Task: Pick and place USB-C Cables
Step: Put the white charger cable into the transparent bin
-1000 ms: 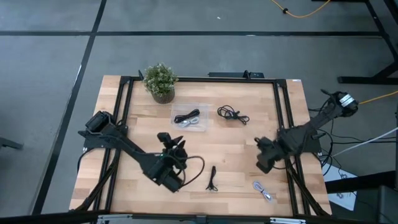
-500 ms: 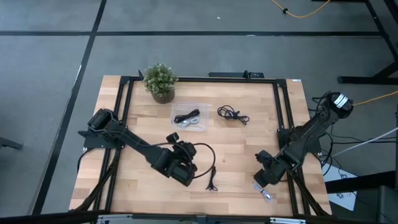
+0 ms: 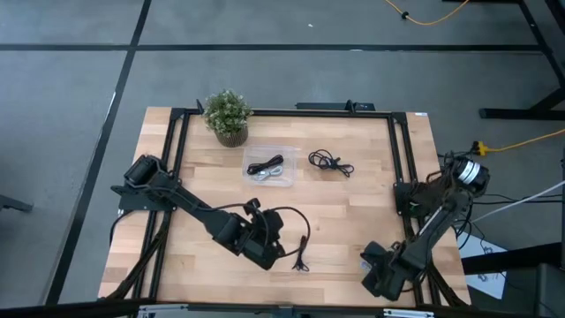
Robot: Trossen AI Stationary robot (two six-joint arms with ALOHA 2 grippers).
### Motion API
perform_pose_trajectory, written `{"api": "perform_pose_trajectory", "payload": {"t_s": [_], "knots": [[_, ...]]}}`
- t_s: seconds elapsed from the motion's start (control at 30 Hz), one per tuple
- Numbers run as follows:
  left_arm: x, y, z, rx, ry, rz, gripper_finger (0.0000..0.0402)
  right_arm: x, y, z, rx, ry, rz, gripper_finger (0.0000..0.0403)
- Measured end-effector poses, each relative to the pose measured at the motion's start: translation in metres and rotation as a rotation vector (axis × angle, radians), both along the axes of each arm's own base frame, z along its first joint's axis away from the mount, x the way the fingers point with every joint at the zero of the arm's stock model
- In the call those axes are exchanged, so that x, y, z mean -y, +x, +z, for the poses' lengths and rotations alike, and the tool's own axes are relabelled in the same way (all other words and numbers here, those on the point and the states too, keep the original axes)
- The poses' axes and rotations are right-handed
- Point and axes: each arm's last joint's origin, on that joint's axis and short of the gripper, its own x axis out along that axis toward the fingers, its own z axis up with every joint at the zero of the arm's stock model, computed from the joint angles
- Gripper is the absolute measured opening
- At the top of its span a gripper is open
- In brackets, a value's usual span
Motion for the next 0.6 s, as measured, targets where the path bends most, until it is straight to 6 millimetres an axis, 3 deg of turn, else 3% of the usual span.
{"api": "perform_pose_trajectory", "payload": {"t_s": [0.17, 0.43, 0.6], "knots": [[0.005, -0.002, 0.000, 0.003, 0.000, -0.015, 0.0098, -0.005, 0.001, -0.012, -0.086, -0.008, -0.016, 0.0160], [0.005, -0.002, 0.000, -0.017, 0.037, -0.046, 0.0098, -0.004, -0.001, -0.019, -0.036, -0.108, -0.170, 0.0158], [0.004, -0.002, 0.000, -0.027, 0.058, -0.064, 0.0098, -0.001, 0.000, -0.019, -0.018, -0.142, -0.172, 0.0111]]}}
